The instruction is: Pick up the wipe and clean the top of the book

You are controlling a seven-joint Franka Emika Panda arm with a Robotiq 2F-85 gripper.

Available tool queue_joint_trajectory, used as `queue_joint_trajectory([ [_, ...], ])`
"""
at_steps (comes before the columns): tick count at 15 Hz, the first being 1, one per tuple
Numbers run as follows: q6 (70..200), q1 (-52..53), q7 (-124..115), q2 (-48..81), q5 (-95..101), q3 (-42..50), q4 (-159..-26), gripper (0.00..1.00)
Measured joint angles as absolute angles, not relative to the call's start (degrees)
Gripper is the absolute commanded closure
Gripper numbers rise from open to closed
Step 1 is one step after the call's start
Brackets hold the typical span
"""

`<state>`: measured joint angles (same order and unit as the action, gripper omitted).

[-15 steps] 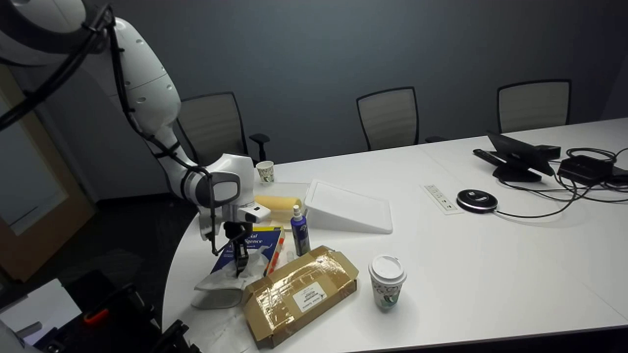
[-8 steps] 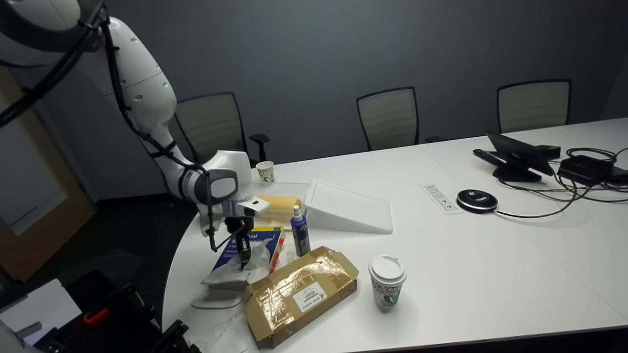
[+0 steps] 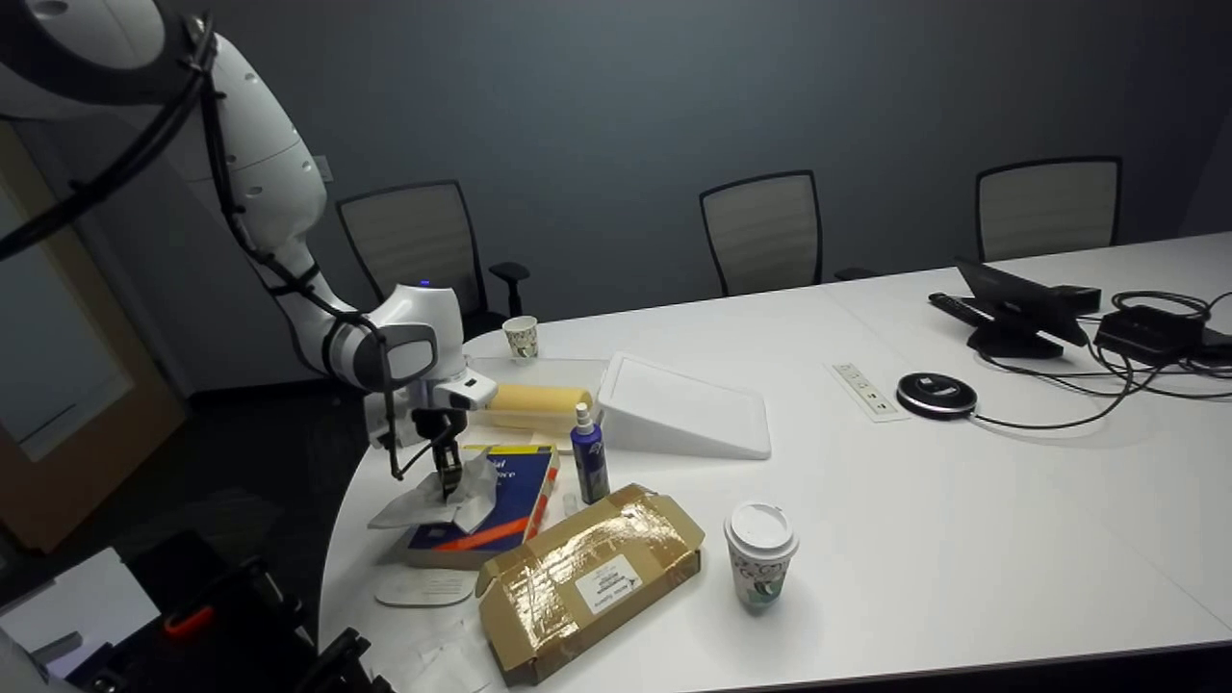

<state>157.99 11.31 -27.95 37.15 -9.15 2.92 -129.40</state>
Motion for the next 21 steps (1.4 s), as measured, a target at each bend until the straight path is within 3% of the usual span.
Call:
queue_joint_trajectory([
  [4,156.7,9.7,-25.5,37.1,-10.4,0.5,-129.6,0.99],
  [13,154.0,10.6,-26.0,35.8,-9.1,5.1,-132.0,0.99],
  [21,154.1,5.8,-17.0,29.0,-13.2,-5.4,-135.3,0.99],
])
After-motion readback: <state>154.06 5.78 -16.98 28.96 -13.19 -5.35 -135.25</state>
